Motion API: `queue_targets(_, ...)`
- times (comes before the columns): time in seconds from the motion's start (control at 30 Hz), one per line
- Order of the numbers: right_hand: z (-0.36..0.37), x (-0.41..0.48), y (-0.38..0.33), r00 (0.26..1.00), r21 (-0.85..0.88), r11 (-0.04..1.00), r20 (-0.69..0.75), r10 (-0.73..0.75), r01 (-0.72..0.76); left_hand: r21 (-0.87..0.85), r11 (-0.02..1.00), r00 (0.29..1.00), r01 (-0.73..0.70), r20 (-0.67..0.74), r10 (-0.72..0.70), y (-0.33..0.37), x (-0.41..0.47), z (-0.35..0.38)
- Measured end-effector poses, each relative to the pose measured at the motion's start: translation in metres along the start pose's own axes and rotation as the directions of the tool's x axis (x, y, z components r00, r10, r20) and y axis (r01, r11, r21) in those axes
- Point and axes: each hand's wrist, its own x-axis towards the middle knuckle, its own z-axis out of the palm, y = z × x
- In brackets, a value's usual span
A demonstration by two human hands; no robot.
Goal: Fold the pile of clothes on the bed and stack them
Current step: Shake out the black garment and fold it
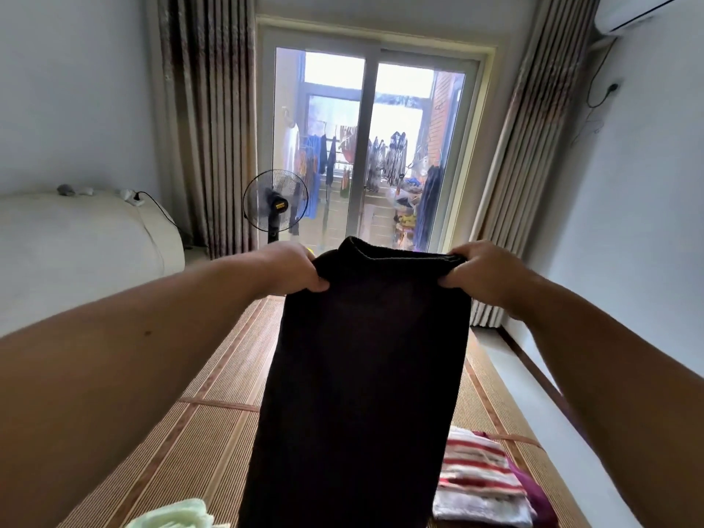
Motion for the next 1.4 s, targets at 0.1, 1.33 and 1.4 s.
queue_targets(0.1,0.04,0.024,0.017,0.973,0.263,0.937,0.073,0.219,-0.23,-0.098,0.981,0.984,0.167,0.084,-0.159,-0.019,0.027,0.026)
queue_targets(1.33,0.271,-0.135,0.181,0.773,0.007,0.941,0.573,0.273,-0.338,0.145,0.98,0.844,0.134,0.501,-0.19,-0.269,-0.07,0.272)
queue_targets(1.4,0.294,-0.169,0.195,0.695,-0.029,0.926,0.652,0.303,-0.377,0.232,0.965,0.794,0.12,0.561,-0.234,-0.285,-0.105,0.297)
